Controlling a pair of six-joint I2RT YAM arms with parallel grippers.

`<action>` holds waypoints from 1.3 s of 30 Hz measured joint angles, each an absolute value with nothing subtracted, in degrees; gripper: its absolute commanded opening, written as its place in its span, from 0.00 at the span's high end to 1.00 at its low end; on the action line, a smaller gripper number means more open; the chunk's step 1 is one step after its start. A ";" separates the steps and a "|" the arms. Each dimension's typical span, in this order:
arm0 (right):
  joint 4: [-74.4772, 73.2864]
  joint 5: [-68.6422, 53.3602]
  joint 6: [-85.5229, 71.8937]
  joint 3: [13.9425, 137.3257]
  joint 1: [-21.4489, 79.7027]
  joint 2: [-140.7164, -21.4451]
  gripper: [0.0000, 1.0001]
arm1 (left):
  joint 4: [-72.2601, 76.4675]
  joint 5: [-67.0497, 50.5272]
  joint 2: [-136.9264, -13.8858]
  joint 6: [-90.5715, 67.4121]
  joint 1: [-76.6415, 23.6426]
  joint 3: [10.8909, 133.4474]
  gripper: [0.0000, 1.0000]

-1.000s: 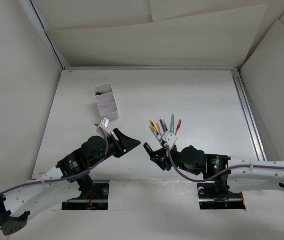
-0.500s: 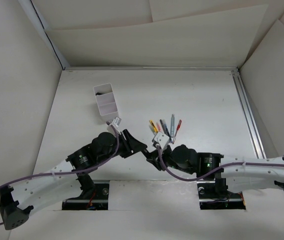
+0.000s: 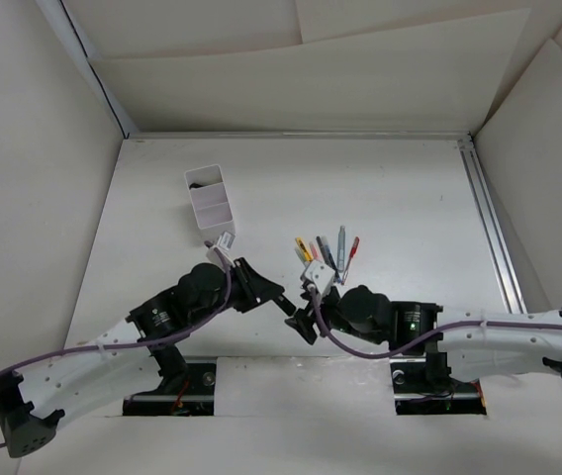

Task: Sort the stationery into containers
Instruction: Pick up the pen from the center of the board, then move the pen cap to the center of the board.

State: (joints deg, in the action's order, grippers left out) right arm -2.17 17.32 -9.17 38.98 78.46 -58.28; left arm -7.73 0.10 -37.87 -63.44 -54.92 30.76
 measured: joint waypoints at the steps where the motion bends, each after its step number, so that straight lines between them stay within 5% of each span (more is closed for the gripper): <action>1: -2.37 17.45 -9.02 38.98 78.46 -57.60 0.26 | -8.27 0.71 -37.30 -63.40 -54.92 30.76 1.00; 8: -4.16 21.67 -13.32 36.05 78.30 -47.86 0.27 | -12.01 5.93 -36.58 -62.13 -54.92 31.77 1.00; 11: -6.17 25.39 -19.53 33.54 77.10 -48.64 0.50 | -12.71 7.79 -36.95 -61.45 -54.92 32.34 1.00; 12: -7.40 26.74 -21.26 33.23 76.36 -49.93 0.66 | -12.71 8.16 -37.15 -61.28 -54.92 32.53 1.00; 14: -9.87 29.23 -25.39 33.15 74.08 -55.37 0.75 | -12.69 8.75 -37.71 -60.71 -54.92 32.91 1.00; 16: -11.73 30.76 -27.90 33.15 71.68 -60.66 0.75 | -12.73 9.15 -38.06 -60.14 -54.92 33.19 1.00; 19: -13.63 32.16 -30.85 33.17 67.90 -66.98 0.57 | -12.71 9.50 -38.13 -59.44 -54.92 33.47 1.00; 22: -13.28 32.47 -32.64 33.10 63.70 -69.97 0.57 | -12.69 9.63 -38.06 -58.98 -54.92 33.54 1.00; 32: -5.32 29.56 -32.21 30.89 55.48 -76.12 0.79 | -11.57 9.41 -39.35 -57.91 -54.92 33.54 1.00; 39: 2.17 25.82 -30.83 30.37 54.43 -80.36 0.81 | -11.35 9.06 -40.32 -57.47 -54.92 33.54 1.00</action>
